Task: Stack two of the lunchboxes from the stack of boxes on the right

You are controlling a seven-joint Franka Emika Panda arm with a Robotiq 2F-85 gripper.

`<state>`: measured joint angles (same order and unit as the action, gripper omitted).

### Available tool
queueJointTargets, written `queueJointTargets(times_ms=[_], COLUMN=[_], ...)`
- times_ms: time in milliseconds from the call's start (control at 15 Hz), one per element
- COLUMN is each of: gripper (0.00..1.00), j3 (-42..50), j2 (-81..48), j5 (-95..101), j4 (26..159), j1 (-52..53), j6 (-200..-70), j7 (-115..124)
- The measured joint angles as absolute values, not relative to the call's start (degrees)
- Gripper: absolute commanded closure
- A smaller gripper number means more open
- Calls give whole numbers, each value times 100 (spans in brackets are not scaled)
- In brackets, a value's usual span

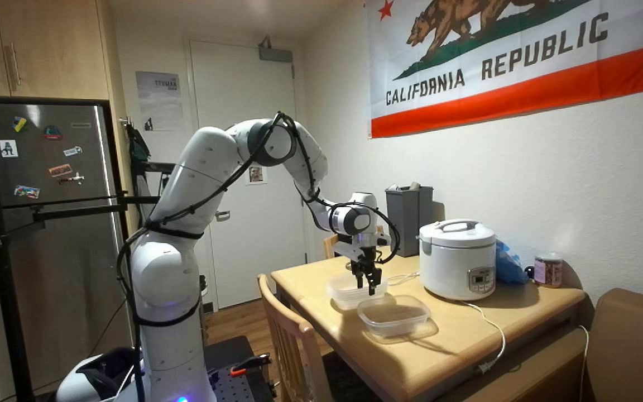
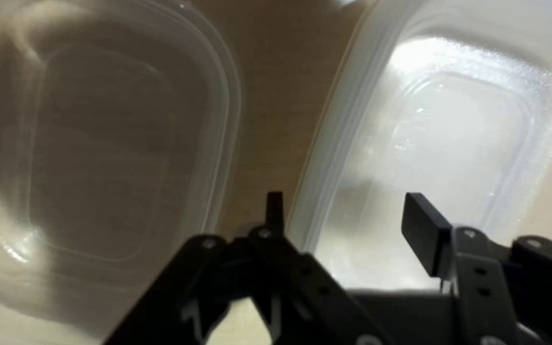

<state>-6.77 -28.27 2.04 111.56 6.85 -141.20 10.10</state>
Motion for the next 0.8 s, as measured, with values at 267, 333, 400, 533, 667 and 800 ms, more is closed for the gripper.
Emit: queueJointTargets(times_ms=[267, 333, 400, 533, 667, 800], gripper=[33, 27, 19, 4, 35, 38], j3=[-608, -592, -582, -570, -554, -526], j2=[-2827, -2827, -2827, -2827, -2826, -2818], j5=[205, 205, 205, 205, 205, 207], j4=[11142, 11142, 11142, 11142, 11142, 11142], j1=[708, 718, 724, 730, 736, 755], j6=[-14115, -14114, -14112, -14106, -14100, -14091], j7=[1010, 1010, 1010, 1011, 1011, 1013])
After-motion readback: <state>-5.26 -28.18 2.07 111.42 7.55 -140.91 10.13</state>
